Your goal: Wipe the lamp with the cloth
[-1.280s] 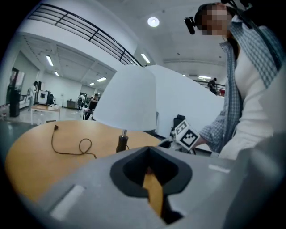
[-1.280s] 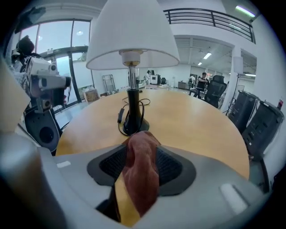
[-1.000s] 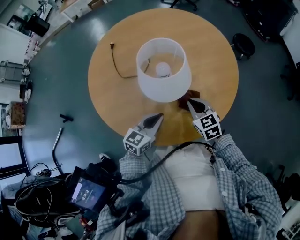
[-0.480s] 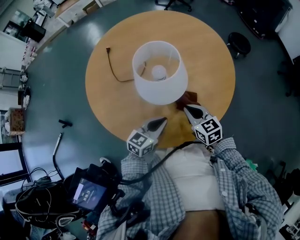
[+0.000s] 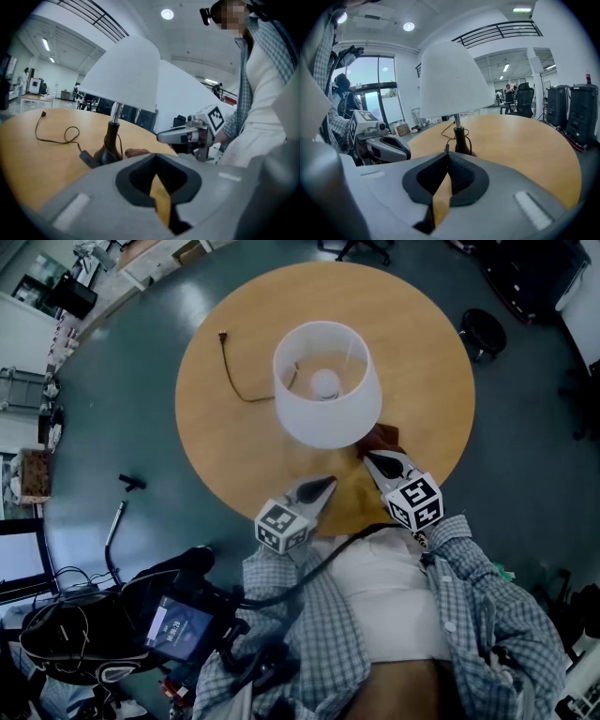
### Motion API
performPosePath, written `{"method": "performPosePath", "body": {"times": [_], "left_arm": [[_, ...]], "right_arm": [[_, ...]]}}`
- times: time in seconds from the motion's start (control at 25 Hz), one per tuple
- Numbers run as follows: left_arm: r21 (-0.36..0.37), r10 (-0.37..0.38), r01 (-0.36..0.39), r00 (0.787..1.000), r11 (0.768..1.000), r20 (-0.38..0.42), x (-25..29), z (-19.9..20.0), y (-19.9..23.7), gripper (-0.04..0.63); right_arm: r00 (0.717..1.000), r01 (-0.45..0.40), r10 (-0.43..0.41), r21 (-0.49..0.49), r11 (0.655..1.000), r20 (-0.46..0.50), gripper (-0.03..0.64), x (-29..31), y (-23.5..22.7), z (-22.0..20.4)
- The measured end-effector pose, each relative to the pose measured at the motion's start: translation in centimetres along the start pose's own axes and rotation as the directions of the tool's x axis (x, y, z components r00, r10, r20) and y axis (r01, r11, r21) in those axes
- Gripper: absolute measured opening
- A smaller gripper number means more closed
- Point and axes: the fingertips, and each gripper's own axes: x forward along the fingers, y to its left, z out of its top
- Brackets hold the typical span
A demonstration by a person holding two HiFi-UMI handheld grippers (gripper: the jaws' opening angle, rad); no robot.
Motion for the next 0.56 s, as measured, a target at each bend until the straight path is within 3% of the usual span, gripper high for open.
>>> {"method": "performPosePath", "body": {"times": [0.56], "left_arm": [[-0.017, -0.018, 0.018, 1.000, 1.000, -0.003, -0.19, 0.18, -0.11, 0.005]], "right_arm": [[1.000, -0.012, 0.012, 0.010, 1.000, -0.003, 0.003, 0.11, 0.15, 0.29]]}}
